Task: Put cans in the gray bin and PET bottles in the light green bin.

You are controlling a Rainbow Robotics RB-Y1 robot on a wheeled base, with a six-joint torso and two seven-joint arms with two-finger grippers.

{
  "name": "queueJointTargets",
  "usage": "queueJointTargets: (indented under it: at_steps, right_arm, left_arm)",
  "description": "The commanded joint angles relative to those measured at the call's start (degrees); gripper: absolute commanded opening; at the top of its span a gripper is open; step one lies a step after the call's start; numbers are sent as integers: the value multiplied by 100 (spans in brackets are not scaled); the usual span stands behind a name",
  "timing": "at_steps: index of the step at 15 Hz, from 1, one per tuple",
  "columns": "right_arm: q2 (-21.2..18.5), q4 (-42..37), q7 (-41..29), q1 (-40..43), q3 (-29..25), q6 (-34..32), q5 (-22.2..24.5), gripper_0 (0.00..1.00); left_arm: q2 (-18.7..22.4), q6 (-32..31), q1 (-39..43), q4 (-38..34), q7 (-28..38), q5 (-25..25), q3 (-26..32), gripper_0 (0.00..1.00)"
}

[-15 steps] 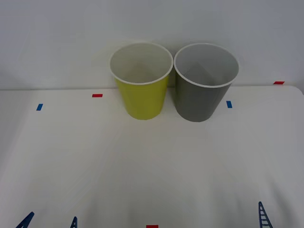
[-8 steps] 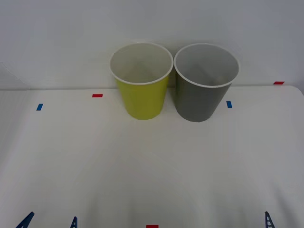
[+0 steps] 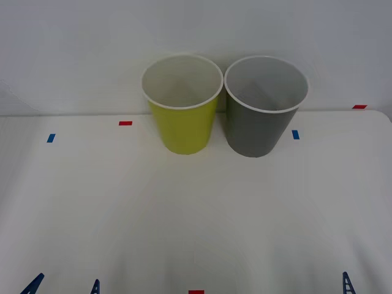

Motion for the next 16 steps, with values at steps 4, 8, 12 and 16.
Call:
queueJointTargets:
  at_steps: [4,8,12,16]
  right_arm:
    - [0,1,0,-1,0,1,-1,100]
    - [0,1,0,-1,0,1,-1,100]
    - [0,1,0,-1,0,1,-1,100]
    - [0,1,0,-1,0,1,-1,100]
  left_arm:
    - [0,0,0,0,0,0,0,100]
    - [0,0,0,0,0,0,0,100]
    - [0,0,0,0,0,0,0,100]
    - [0,0,0,0,0,0,0,100]
